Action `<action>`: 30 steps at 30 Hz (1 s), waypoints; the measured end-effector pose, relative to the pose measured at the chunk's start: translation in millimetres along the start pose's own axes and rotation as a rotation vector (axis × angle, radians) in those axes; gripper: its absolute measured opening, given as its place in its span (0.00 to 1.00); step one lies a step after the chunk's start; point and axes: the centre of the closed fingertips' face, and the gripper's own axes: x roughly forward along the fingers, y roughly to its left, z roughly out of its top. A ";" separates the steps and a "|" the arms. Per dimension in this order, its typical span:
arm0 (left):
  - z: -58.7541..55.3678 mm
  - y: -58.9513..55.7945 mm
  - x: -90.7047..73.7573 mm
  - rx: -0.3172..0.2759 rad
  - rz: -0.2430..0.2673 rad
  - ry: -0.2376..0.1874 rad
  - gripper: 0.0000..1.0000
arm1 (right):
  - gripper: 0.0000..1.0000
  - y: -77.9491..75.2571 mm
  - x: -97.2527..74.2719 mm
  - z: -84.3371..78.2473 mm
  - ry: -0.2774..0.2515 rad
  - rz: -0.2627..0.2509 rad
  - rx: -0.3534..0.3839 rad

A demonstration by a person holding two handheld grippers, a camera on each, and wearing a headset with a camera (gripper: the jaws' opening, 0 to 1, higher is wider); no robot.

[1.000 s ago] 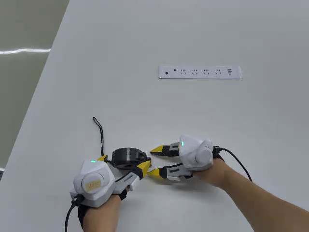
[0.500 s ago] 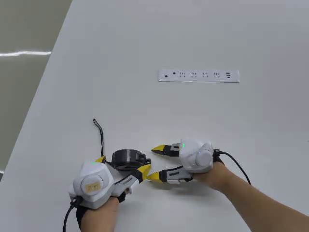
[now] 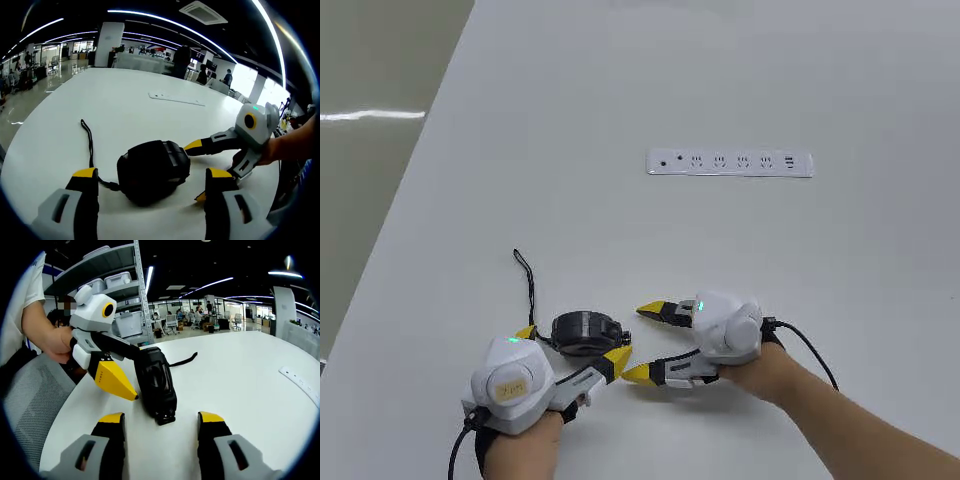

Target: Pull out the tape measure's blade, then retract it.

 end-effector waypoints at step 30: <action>-1.6 -5.7 -30.9 0.177 -0.146 -0.015 0.85 | 0.56 10.9 -54.3 -0.5 -0.059 -0.190 0.102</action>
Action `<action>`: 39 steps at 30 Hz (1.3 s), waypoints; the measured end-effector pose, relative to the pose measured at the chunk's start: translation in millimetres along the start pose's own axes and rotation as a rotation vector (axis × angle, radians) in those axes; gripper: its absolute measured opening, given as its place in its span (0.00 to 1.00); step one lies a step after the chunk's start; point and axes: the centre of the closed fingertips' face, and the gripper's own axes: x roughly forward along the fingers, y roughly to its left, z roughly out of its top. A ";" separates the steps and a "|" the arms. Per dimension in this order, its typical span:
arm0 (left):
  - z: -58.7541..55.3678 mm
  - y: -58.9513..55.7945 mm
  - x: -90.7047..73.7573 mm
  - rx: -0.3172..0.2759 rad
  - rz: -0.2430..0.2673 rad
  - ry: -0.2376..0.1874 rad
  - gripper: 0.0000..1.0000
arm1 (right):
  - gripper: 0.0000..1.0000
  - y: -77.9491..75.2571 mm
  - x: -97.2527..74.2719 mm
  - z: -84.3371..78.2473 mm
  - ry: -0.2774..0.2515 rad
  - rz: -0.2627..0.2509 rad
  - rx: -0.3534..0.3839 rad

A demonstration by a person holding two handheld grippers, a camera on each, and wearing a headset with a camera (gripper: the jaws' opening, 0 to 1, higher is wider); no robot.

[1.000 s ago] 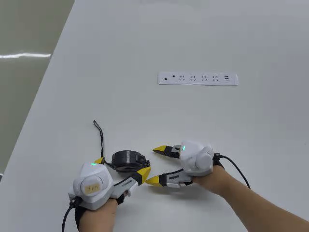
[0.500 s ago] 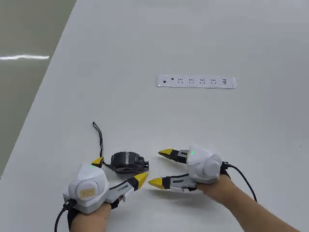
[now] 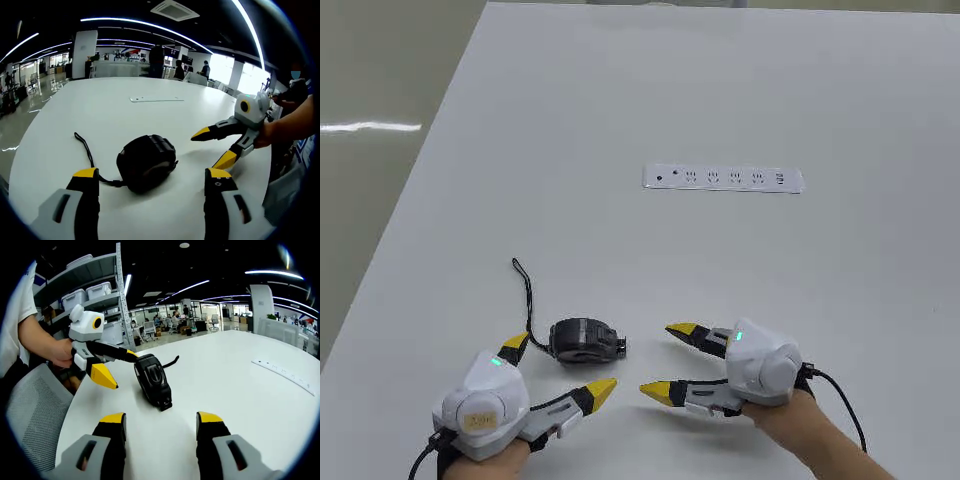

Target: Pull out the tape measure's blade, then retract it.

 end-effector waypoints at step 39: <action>-18.7 7.9 -57.0 0.039 -0.110 0.020 0.84 | 0.58 13.1 -70.2 -12.5 -0.019 -0.168 0.056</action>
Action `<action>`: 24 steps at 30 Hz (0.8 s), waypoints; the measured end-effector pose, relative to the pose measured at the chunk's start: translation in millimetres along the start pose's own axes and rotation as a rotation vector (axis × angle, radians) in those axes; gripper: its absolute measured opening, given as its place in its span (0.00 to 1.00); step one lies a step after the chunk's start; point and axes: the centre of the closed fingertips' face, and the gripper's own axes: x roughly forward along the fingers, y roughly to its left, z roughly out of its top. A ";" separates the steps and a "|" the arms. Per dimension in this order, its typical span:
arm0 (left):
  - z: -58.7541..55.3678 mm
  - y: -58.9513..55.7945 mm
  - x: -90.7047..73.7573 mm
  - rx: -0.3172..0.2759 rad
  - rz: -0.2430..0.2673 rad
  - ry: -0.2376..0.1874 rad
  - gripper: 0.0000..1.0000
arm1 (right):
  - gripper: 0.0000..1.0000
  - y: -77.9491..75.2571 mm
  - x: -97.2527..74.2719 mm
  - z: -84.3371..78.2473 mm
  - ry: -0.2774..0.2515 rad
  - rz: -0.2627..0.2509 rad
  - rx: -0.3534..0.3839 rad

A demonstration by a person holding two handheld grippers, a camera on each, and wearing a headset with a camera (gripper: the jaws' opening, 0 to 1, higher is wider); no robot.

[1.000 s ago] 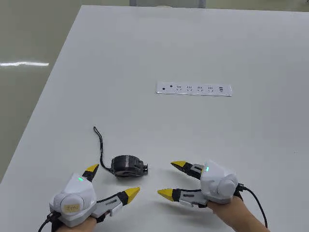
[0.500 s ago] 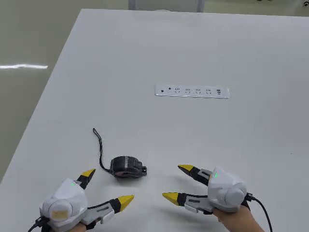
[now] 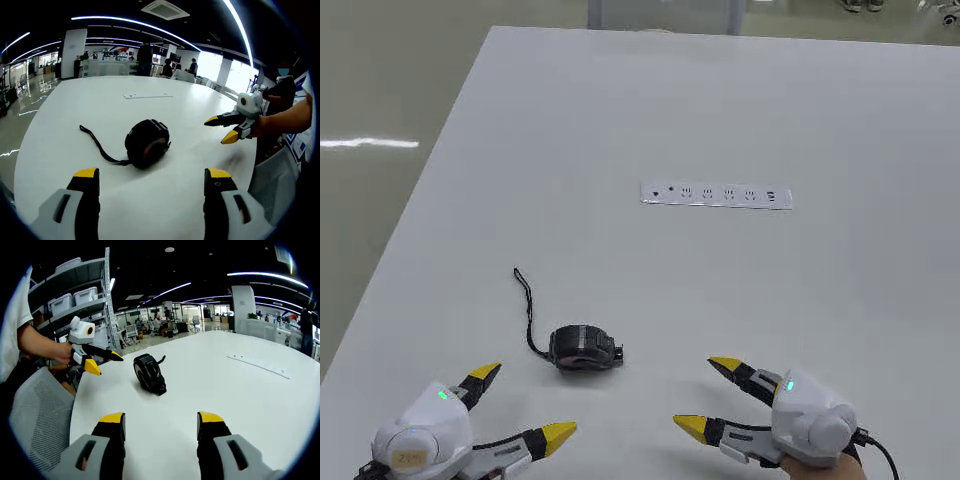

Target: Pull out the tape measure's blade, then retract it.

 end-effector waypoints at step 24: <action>-20.5 -0.1 -41.1 -0.002 -0.020 0.027 0.85 | 0.61 11.1 -47.4 -14.6 0.003 -0.061 0.041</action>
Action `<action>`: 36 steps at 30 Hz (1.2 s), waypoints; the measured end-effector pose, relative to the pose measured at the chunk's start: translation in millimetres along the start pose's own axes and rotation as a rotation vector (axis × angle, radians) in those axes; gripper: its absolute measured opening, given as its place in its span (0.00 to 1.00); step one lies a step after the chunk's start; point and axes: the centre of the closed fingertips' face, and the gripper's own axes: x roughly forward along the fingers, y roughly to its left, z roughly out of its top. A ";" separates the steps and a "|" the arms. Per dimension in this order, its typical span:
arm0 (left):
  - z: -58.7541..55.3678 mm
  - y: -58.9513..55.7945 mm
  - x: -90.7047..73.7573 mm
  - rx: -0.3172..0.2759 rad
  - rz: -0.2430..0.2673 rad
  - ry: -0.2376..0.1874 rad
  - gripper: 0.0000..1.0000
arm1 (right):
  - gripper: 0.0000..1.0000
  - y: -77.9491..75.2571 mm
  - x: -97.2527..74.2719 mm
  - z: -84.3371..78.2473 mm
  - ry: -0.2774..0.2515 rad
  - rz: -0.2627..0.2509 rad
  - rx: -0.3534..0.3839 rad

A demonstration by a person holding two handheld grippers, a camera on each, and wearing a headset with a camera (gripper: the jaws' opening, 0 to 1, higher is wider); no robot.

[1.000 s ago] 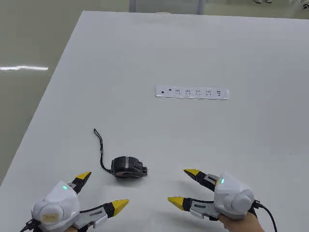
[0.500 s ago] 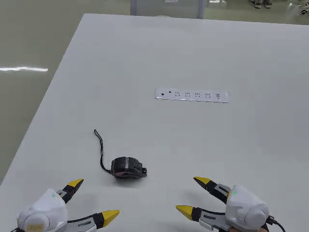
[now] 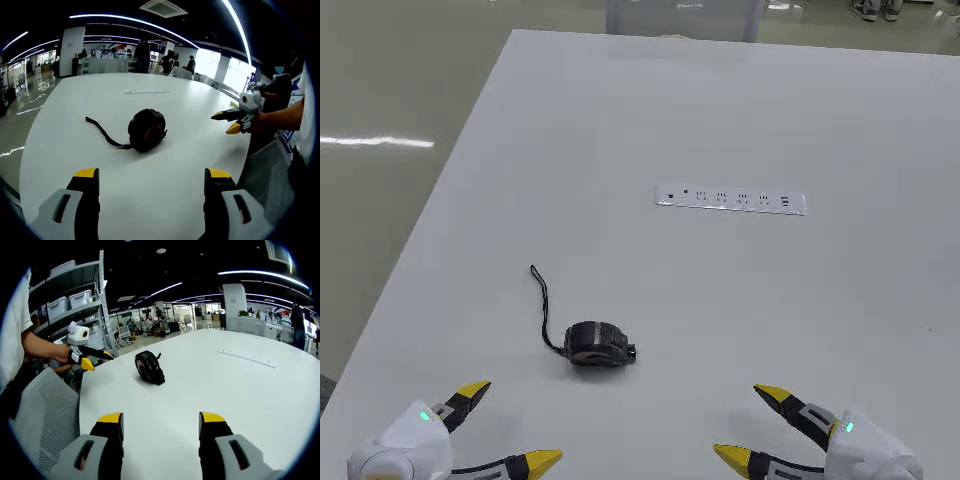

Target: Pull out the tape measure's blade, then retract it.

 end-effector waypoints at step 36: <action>-19.4 -6.1 -39.1 -0.004 -0.005 0.016 0.87 | 0.65 5.5 -51.5 -7.3 -0.006 -0.092 0.035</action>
